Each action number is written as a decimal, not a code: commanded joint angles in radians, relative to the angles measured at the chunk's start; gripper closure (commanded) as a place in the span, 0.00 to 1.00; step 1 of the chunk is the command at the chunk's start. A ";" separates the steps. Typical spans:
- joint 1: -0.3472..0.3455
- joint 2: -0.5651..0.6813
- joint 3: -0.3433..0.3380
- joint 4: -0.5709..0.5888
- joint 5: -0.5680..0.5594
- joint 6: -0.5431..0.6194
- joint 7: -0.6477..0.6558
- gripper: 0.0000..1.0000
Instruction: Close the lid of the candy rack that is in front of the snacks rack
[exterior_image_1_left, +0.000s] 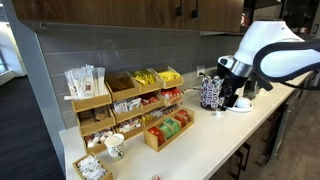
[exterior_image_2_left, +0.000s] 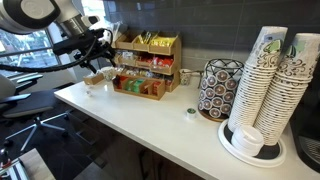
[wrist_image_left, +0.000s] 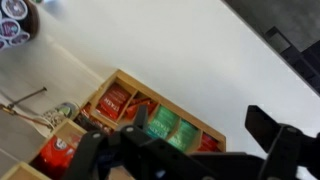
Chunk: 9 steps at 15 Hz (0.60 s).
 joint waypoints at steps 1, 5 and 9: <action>0.055 0.114 0.032 0.071 0.048 0.113 -0.073 0.00; 0.014 0.078 0.059 0.046 0.040 0.078 -0.028 0.00; 0.006 0.069 0.056 0.045 0.039 0.078 -0.028 0.00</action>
